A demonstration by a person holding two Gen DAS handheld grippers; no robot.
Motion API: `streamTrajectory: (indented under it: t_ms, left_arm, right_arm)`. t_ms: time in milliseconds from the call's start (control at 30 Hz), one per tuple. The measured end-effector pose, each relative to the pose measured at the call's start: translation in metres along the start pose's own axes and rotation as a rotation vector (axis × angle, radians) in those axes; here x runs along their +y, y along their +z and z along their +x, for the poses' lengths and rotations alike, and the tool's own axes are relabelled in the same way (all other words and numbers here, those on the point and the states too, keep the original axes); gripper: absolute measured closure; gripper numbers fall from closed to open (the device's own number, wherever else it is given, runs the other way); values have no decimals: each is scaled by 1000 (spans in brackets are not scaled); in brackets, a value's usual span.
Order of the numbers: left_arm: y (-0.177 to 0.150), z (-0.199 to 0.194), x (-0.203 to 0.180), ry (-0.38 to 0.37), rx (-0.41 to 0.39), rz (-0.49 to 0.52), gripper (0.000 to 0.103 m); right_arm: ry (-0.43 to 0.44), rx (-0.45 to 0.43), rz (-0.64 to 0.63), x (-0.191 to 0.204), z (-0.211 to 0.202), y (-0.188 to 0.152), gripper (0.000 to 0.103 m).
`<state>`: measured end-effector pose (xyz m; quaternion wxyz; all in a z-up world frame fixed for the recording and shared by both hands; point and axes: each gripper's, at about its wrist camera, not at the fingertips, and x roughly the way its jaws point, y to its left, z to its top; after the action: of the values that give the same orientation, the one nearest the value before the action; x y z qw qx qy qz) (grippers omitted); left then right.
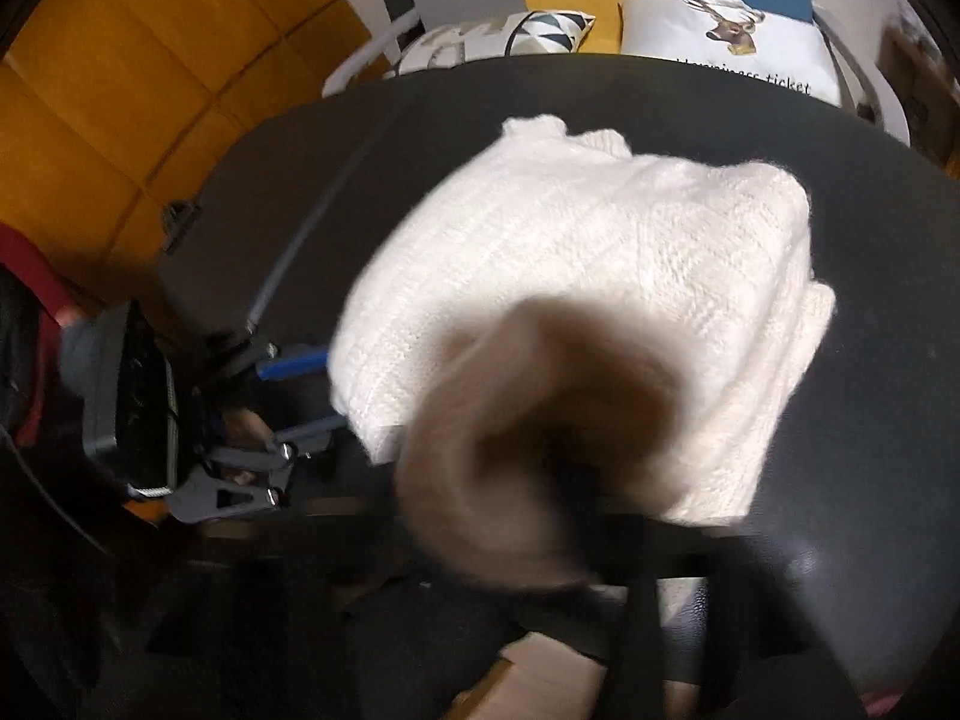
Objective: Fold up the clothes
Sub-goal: 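Grasp the folded sweater edge with the right gripper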
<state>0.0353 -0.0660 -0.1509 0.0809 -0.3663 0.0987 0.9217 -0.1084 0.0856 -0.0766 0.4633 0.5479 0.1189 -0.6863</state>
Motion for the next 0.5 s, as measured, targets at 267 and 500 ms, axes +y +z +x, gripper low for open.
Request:
streamTrajectory:
  t_ms: [267, 500]
  left_arm:
    - [-8, -7, 6, -23, -40, 87, 84]
    - [-18, -14, 1, -89, -2, 202, 80]
  right_arm:
    - [23, -169, -36, 11, -55, -17, 90]
    - [55, -72, 164, -34, 13, -74, 90]
